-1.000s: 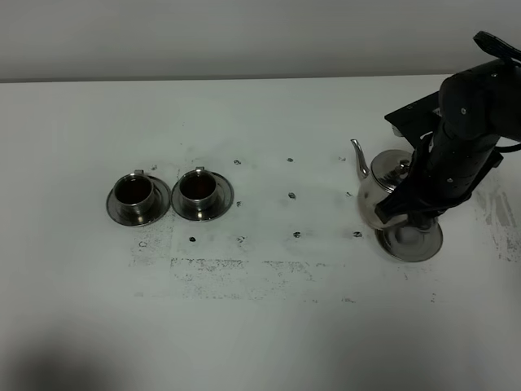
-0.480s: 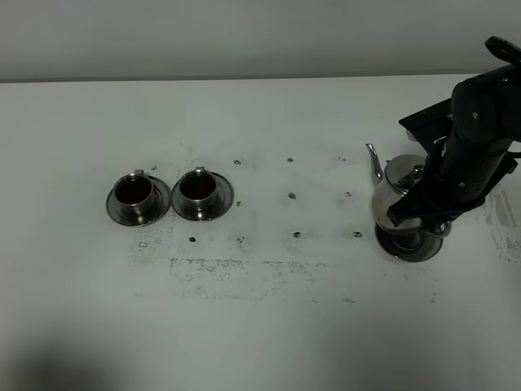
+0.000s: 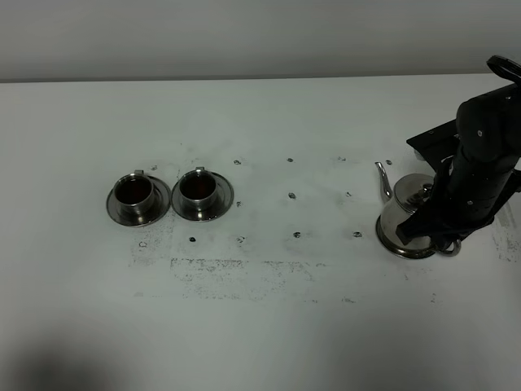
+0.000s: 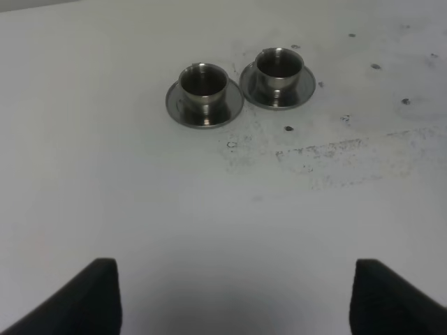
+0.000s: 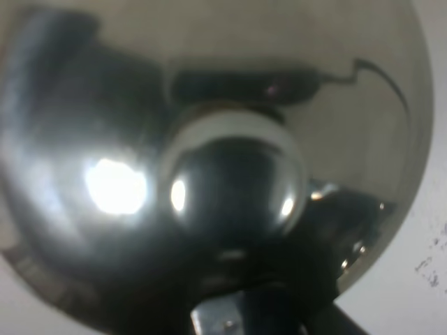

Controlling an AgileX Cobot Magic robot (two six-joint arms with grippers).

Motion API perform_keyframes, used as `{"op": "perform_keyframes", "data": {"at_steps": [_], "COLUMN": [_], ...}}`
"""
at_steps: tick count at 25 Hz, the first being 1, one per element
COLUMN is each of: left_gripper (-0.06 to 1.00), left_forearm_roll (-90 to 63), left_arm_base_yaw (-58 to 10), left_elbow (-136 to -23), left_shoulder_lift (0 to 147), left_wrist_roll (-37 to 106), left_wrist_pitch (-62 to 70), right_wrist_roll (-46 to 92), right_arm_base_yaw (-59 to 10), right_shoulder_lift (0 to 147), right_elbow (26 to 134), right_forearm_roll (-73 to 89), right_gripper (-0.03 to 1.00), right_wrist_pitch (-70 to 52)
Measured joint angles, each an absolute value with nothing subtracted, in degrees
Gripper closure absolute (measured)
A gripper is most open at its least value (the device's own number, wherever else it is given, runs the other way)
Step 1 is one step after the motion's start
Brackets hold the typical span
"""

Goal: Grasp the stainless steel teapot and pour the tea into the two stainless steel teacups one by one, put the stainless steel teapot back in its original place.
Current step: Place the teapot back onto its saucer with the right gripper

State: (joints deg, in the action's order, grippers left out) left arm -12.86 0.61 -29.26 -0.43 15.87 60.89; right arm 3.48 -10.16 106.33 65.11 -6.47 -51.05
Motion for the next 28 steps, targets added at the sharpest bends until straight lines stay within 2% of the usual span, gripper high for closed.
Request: {"op": "perform_keyframes", "data": {"at_steps": [19,28], "left_gripper": [0.3,0.3], "left_forearm_roll": [-12.86,-12.86], "left_arm_base_yaw": [0.61,0.61], "left_elbow": [-29.26,-29.26], "left_shoulder_lift": [-0.43,-0.43], "left_wrist_roll": [16.0,16.0], "left_wrist_pitch": [60.89,60.89], "right_wrist_roll": [3.68,3.63], "right_arm_base_yaw": [-10.16,-10.16], "right_shoulder_lift": [104.91,103.75], "right_elbow": [65.06,65.06], "right_forearm_roll": [-5.01,-4.82], "right_gripper": [0.8,0.64], "right_wrist_pitch": [-48.53,-48.06]}}
